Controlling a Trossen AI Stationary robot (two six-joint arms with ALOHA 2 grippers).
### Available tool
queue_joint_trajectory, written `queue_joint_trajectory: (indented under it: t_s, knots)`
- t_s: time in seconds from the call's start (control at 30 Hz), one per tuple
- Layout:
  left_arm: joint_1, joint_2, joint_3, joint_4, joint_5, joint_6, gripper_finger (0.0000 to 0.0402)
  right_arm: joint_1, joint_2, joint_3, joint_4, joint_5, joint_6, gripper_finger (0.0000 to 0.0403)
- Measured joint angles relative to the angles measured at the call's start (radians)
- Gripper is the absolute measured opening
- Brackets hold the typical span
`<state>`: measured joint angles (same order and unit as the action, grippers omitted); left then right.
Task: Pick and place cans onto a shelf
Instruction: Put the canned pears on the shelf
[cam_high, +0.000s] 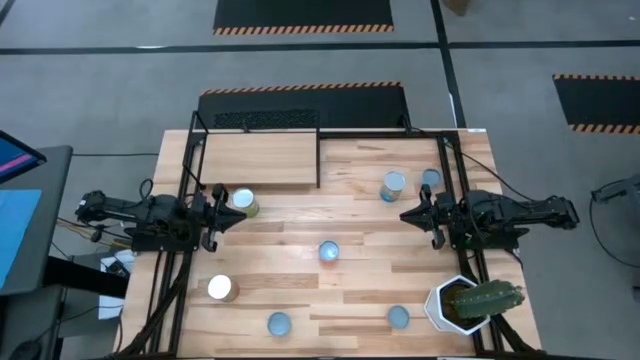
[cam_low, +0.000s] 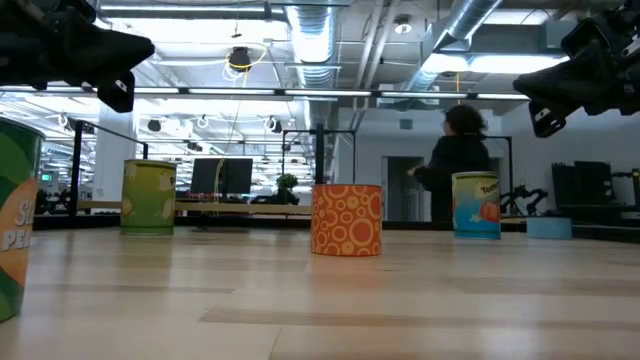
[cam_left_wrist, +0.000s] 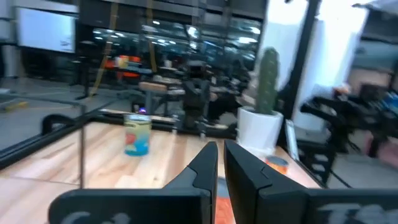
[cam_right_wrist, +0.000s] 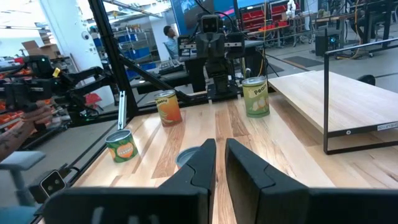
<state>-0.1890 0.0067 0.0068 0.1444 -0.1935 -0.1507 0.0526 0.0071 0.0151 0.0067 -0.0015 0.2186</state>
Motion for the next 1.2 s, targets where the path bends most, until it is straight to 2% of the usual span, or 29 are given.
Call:
queue_joint_trajectory:
  t_s: [0.1, 0.2, 0.33, 0.5, 0.57, 0.67, 0.73, 0.9, 0.97, 1.07, 1.2]
  knots:
    - [0.001, 0.0, 0.0, 0.02, -0.033, -0.004, 0.0018, 0.0, 0.0, 0.0, 0.0, 0.0, -0.013, 0.006]
    - [0.001, 0.0, 0.0, 0.079, -0.064, 0.04, 0.0018, -0.003, 0.0, 0.0, 0.012, 0.001, -0.093, 0.006]
    - [0.001, 0.0, 0.0, 0.265, -0.123, 0.168, 0.0018, -0.004, 0.0, -0.002, 0.059, 0.0, -0.16, 0.006]
    - [0.001, 0.027, 0.005, 0.471, -0.117, 0.321, 0.0018, -0.004, 0.0, -0.002, 0.137, 0.001, -0.269, 0.006]
    - [0.001, 0.063, 0.033, 0.454, -0.104, 0.331, 0.0018, -0.004, 0.0, -0.002, 0.143, 0.001, -0.271, 0.006]
    - [0.001, 0.142, 0.138, 0.319, -0.138, 0.311, 0.0018, -0.003, -0.001, -0.002, 0.152, 0.001, -0.272, 0.006]
    - [0.001, 0.208, 0.234, 0.115, -0.2, 0.283, 0.0018, -0.003, -0.001, -0.002, 0.151, 0.001, -0.272, 0.006]
    - [0.005, 0.435, 0.509, -0.465, -0.494, 0.267, 0.0018, -0.003, -0.001, -0.001, 0.149, 0.001, -0.315, 0.006]
    - [0.015, 0.522, 0.6, -0.628, -0.576, 0.293, 0.0018, -0.003, -0.001, -0.001, 0.132, 0.001, -0.353, 0.006]
    - [0.033, 0.623, 0.703, -0.783, -0.572, 0.264, 0.0018, -0.003, -0.001, -0.001, 0.099, 0.031, -0.436, 0.006]
    - [0.046, 0.711, 0.773, -0.89, -0.441, 0.027, 0.0018, -0.003, -0.001, -0.001, 0.107, 0.166, -0.585, 0.006]
